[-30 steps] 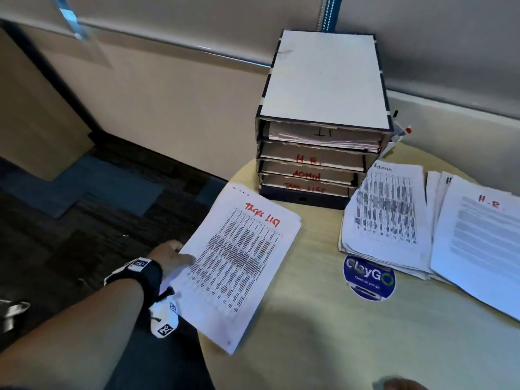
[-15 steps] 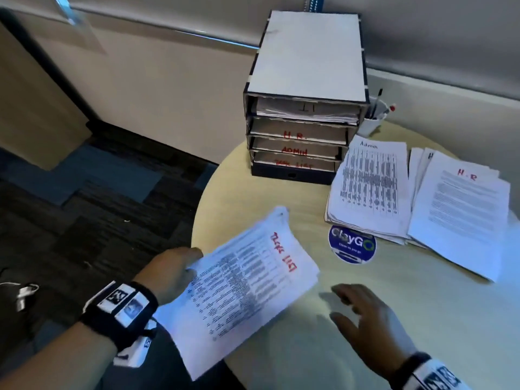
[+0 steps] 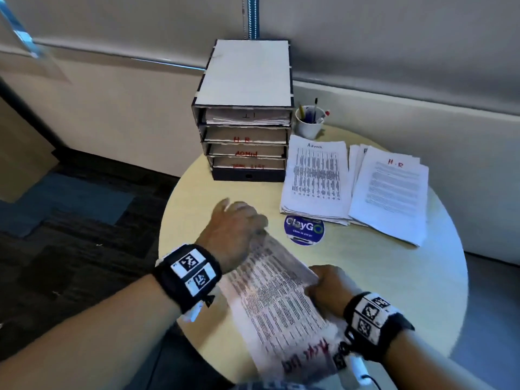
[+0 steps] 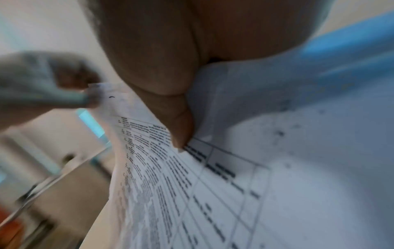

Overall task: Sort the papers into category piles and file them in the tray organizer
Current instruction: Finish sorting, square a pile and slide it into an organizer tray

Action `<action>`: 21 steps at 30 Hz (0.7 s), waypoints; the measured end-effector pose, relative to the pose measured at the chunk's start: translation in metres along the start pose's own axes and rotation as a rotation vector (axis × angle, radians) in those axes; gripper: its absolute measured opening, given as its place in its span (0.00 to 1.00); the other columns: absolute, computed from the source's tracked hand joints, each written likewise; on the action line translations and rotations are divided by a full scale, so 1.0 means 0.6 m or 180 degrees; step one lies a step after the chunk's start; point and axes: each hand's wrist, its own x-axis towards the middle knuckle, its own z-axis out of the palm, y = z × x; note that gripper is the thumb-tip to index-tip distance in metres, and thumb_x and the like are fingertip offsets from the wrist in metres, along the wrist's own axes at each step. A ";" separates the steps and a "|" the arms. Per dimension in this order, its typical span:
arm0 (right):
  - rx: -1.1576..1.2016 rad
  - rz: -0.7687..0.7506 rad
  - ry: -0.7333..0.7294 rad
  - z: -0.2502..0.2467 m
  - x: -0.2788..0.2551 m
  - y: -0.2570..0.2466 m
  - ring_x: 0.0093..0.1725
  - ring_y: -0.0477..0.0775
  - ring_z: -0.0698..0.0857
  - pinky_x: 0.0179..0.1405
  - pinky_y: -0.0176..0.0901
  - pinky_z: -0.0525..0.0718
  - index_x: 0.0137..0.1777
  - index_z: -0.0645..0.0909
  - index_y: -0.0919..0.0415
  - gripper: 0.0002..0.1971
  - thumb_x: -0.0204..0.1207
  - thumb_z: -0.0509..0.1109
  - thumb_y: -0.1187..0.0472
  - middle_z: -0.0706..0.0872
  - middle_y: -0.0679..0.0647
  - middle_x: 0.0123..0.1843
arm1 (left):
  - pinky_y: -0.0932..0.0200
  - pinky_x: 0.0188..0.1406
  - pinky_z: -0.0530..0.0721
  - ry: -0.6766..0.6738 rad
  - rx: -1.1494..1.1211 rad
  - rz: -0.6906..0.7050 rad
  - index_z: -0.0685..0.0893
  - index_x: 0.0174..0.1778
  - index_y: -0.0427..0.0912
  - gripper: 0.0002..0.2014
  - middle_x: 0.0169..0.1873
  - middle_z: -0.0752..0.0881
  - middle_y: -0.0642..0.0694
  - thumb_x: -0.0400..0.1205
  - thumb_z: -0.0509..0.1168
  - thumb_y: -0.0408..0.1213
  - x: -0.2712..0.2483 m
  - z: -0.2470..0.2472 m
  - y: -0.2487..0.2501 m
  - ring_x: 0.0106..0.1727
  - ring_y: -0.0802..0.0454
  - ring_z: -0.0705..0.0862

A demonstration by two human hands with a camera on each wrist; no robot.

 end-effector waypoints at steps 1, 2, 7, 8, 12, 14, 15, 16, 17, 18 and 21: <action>0.0205 0.0099 0.0103 -0.010 -0.003 0.023 0.24 0.48 0.79 0.25 0.39 0.77 0.35 0.79 0.57 0.06 0.71 0.71 0.59 0.82 0.48 0.24 | 0.42 0.78 0.64 0.0466 -0.0188 -0.0543 0.78 0.68 0.54 0.21 0.64 0.79 0.50 0.78 0.68 0.42 -0.001 0.011 -0.009 0.70 0.47 0.74; 0.0397 0.0170 0.0251 -0.023 -0.010 0.043 0.23 0.47 0.77 0.25 0.39 0.76 0.33 0.79 0.57 0.07 0.70 0.73 0.60 0.80 0.47 0.21 | 0.44 0.76 0.67 0.0856 -0.0617 -0.1209 0.75 0.74 0.51 0.29 0.69 0.75 0.46 0.75 0.72 0.43 -0.004 0.023 -0.018 0.73 0.44 0.72; 0.1651 -0.0014 0.1054 -0.090 -0.053 0.086 0.23 0.44 0.78 0.25 0.35 0.76 0.33 0.80 0.57 0.10 0.69 0.80 0.64 0.81 0.45 0.21 | 0.48 0.68 0.73 -0.0360 -0.4347 -0.2509 0.67 0.79 0.48 0.52 0.72 0.79 0.40 0.59 0.80 0.57 -0.021 0.095 0.008 0.69 0.43 0.78; 0.1986 -0.0139 0.1074 -0.100 -0.061 0.081 0.26 0.45 0.80 0.26 0.34 0.79 0.36 0.82 0.58 0.08 0.68 0.80 0.64 0.85 0.48 0.26 | 0.49 0.62 0.75 -0.0520 -0.4663 -0.2129 0.76 0.69 0.49 0.42 0.60 0.87 0.44 0.59 0.79 0.58 -0.017 0.095 0.026 0.60 0.46 0.83; 0.2926 -0.0658 0.1338 -0.133 -0.086 0.062 0.38 0.59 0.91 0.42 0.55 0.90 0.46 0.87 0.62 0.10 0.67 0.82 0.63 0.92 0.61 0.40 | 0.53 0.50 0.87 0.0390 -0.5279 -0.1004 0.89 0.53 0.42 0.14 0.48 0.92 0.45 0.73 0.76 0.43 0.024 0.037 0.094 0.48 0.47 0.90; 0.3226 -0.0948 0.1574 -0.142 -0.097 0.053 0.42 0.63 0.92 0.45 0.58 0.90 0.51 0.86 0.67 0.10 0.69 0.79 0.70 0.93 0.62 0.42 | 0.47 0.60 0.86 0.0969 -0.5105 -0.0775 0.85 0.64 0.38 0.21 0.57 0.91 0.42 0.75 0.75 0.39 0.039 0.000 0.119 0.59 0.44 0.89; 0.3297 -0.1042 0.1735 -0.145 -0.098 0.046 0.42 0.62 0.92 0.45 0.57 0.91 0.51 0.85 0.68 0.11 0.69 0.78 0.71 0.93 0.60 0.43 | 0.47 0.61 0.86 0.1190 -0.4960 -0.0680 0.84 0.65 0.37 0.22 0.58 0.90 0.43 0.75 0.75 0.39 0.044 -0.013 0.129 0.60 0.44 0.88; 0.3320 -0.1111 0.1945 -0.145 -0.098 0.043 0.42 0.60 0.92 0.45 0.55 0.91 0.50 0.86 0.67 0.11 0.69 0.79 0.72 0.93 0.58 0.42 | 0.49 0.60 0.86 0.1351 -0.4820 -0.0626 0.84 0.65 0.37 0.22 0.57 0.91 0.44 0.75 0.75 0.39 0.048 -0.020 0.136 0.60 0.45 0.89; 0.3327 -0.1216 0.2155 -0.145 -0.099 0.041 0.42 0.56 0.92 0.45 0.52 0.91 0.47 0.88 0.62 0.10 0.68 0.79 0.74 0.93 0.53 0.40 | 0.52 0.58 0.87 0.1452 -0.4729 -0.0575 0.84 0.64 0.36 0.21 0.56 0.91 0.46 0.76 0.74 0.38 0.047 -0.029 0.147 0.58 0.48 0.89; 0.3301 -0.1300 0.2338 -0.143 -0.098 0.040 0.42 0.52 0.92 0.46 0.49 0.91 0.45 0.89 0.55 0.13 0.67 0.80 0.74 0.93 0.48 0.40 | 0.56 0.55 0.88 0.1534 -0.4641 -0.0532 0.83 0.64 0.35 0.20 0.55 0.91 0.47 0.76 0.73 0.36 0.045 -0.032 0.152 0.57 0.51 0.89; 0.3168 -0.1459 0.2254 -0.131 -0.096 0.054 0.45 0.49 0.92 0.47 0.44 0.90 0.43 0.90 0.48 0.13 0.60 0.82 0.65 0.93 0.42 0.42 | 0.64 0.50 0.86 0.1662 -0.4532 -0.0524 0.83 0.62 0.36 0.20 0.53 0.91 0.49 0.74 0.74 0.34 0.032 -0.017 0.150 0.55 0.54 0.89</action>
